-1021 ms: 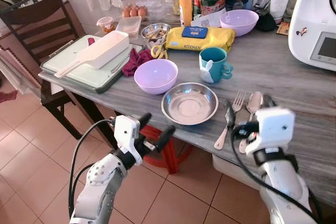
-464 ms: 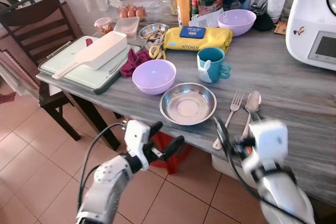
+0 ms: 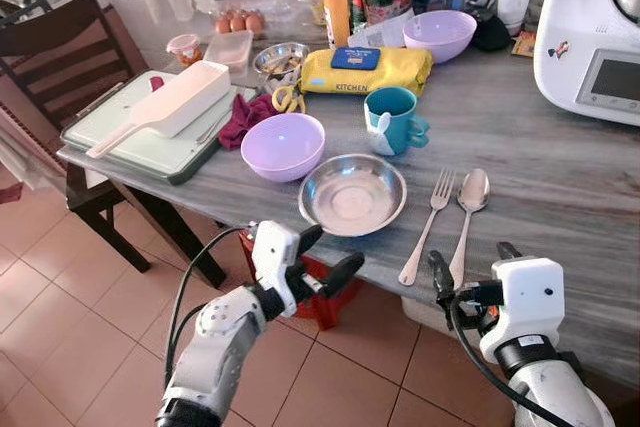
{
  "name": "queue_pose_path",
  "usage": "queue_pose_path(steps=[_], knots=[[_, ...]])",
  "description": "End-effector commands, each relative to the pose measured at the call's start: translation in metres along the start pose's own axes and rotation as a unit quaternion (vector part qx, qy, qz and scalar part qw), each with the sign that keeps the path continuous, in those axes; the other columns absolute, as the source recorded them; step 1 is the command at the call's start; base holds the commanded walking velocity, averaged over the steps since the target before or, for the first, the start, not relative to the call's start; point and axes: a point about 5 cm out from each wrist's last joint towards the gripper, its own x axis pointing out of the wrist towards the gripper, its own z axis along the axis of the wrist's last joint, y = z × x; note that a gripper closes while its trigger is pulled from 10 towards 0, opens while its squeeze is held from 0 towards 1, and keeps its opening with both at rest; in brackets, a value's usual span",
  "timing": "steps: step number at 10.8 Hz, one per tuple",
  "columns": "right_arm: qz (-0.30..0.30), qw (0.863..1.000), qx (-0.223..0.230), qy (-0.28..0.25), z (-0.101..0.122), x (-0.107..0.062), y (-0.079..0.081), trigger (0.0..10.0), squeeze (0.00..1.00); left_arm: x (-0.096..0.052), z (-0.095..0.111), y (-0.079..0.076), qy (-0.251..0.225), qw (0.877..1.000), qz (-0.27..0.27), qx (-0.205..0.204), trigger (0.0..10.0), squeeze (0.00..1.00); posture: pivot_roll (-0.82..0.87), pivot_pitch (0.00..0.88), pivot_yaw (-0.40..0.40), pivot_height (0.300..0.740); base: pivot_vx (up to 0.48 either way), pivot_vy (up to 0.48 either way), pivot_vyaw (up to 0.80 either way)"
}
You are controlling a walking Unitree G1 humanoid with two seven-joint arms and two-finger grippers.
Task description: Setting the table
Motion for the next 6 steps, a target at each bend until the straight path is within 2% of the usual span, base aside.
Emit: queue_pose_path(steps=[1, 3, 5, 6], knots=[[0.008, 1.0, 0.007, -0.013, 0.008, -0.001, 0.006, 10.0, 1.0, -0.002, -0.001, 0.004, 0.008, 1.0, 0.002, 0.007, 10.0, 0.0, -0.23, 0.126, 0.192, 0.74, 0.0, 0.0, 0.0], [0.019, 1.0, 0.005, -0.015, 0.009, 0.002, 0.008, 10.0, 1.0, -0.002, 0.001, 0.006, 0.005, 1.0, 0.007, 0.011, 10.0, 0.0, -0.22, 0.123, 0.186, 0.74, 0.0, 0.0, 0.0], [0.02, 1.0, 0.005, -0.014, 0.008, 0.002, 0.007, 10.0, 1.0, -0.019, 0.0, 0.017, 0.013, 0.999, 0.03, 0.017, 10.0, 0.0, -0.21, 0.123, 0.181, 0.74, 0.0, 0.0, 0.0], [0.023, 1.0, 0.002, -0.018, 0.01, 0.003, 0.007, 10.0, 1.0, -0.036, -0.001, 0.024, 0.022, 0.998, 0.047, 0.022, 10.0, 0.0, -0.21, 0.121, 0.18, 0.74, 0.0, 0.0, 0.0]])
